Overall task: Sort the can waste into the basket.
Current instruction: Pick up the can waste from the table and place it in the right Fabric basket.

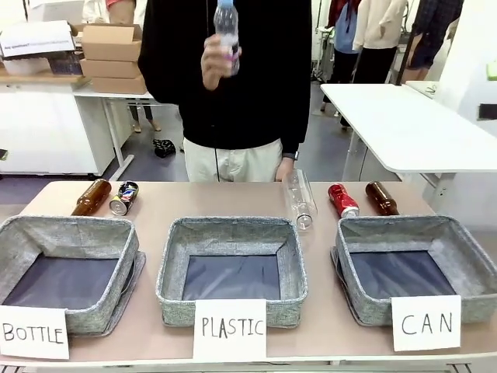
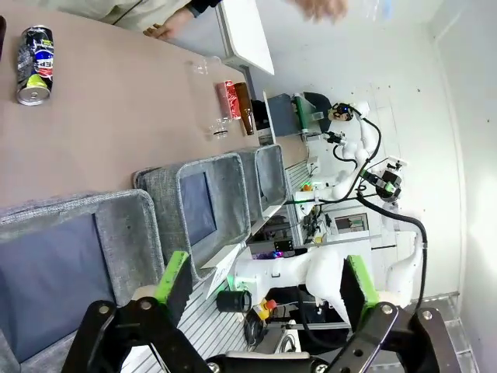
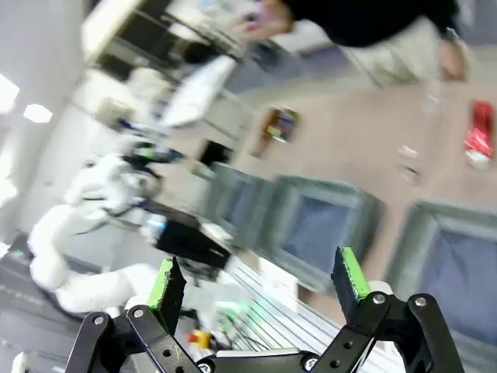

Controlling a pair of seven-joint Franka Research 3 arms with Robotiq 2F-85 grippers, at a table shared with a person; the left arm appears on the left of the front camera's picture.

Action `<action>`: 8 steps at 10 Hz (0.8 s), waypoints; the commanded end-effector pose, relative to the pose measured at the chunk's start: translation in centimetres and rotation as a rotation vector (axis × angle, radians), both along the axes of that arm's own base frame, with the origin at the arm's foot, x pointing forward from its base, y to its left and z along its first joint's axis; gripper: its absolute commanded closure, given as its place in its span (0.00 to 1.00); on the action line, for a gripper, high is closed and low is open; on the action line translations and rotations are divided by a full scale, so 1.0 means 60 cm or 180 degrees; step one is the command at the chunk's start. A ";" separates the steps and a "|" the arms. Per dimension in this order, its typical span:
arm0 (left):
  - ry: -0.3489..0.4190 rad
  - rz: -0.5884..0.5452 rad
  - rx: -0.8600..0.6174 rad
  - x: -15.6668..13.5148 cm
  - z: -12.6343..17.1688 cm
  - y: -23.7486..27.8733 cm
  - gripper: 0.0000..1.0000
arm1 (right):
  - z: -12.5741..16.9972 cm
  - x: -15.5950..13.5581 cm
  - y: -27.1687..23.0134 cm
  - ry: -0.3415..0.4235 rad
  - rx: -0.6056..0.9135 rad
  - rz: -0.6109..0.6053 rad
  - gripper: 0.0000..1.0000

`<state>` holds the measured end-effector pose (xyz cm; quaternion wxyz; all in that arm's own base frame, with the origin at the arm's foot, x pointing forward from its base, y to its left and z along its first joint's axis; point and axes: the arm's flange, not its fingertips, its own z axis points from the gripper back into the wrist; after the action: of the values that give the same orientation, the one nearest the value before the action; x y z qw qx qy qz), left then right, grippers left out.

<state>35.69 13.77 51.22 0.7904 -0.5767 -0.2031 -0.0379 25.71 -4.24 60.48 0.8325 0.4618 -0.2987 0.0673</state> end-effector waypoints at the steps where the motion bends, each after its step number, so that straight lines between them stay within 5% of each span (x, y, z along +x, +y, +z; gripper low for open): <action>1: -0.0072 -0.0052 -0.0018 -0.001 0.002 0.002 0.00 | 0.042 0.085 0.098 0.1162 -0.2206 0.0012 0.00; 3: -0.0072 -0.0052 -0.0018 -0.001 0.002 0.002 0.00 | 0.038 0.191 0.154 0.1534 -0.3591 0.0065 0.00; 4: -0.0072 -0.0052 -0.0018 -0.001 0.002 0.002 0.00 | 0.020 0.232 0.178 0.1570 -0.3789 0.0247 0.00; 6: -0.0072 -0.0052 -0.0018 -0.001 0.002 0.002 0.00 | -0.020 0.269 0.179 0.1962 -0.4108 -0.0123 0.00; 7: -0.0072 -0.0052 -0.0018 -0.001 0.002 0.002 0.00 | -0.023 0.236 0.208 0.0853 -0.2413 -0.0204 0.00; 8: -0.0072 -0.0052 -0.0018 -0.001 0.002 0.002 0.00 | -0.023 0.236 0.208 0.0853 -0.2413 -0.0204 0.00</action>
<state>35.78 13.75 51.21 0.7908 -0.5764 -0.2021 -0.0394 41.75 7.51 58.24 0.9873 0.0622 -0.1228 0.0789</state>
